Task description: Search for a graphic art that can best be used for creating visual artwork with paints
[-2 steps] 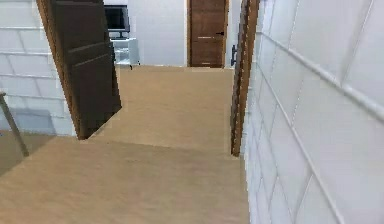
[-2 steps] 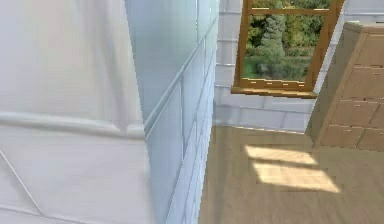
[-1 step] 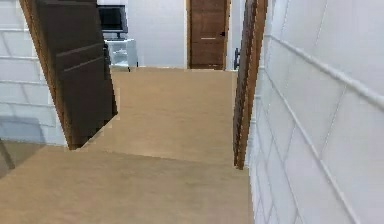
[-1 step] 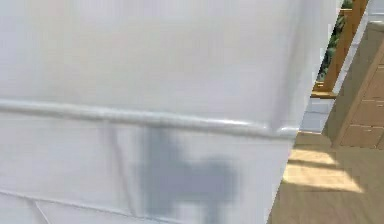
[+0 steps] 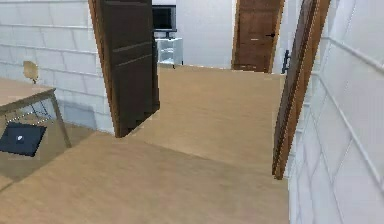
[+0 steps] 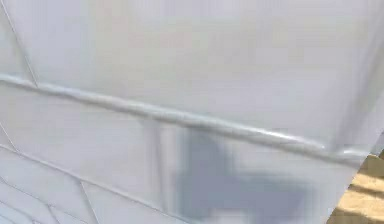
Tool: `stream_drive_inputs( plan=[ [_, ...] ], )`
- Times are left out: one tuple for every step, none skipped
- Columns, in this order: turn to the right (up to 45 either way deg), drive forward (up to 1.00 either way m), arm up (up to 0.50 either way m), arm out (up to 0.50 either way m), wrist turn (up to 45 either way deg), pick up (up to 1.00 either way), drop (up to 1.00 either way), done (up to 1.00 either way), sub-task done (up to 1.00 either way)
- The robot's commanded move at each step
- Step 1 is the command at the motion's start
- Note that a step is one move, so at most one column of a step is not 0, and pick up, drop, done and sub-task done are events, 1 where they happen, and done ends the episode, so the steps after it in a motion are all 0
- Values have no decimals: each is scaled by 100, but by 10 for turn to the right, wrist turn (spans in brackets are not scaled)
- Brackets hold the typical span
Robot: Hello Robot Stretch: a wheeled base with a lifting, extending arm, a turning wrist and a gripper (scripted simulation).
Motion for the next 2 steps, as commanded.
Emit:
stream_drive_inputs(
  plan=[
    [0,35,0,0,0,0,0,0,0],
    [150,0,0,0,0,0,0,0,0]
  ],
)
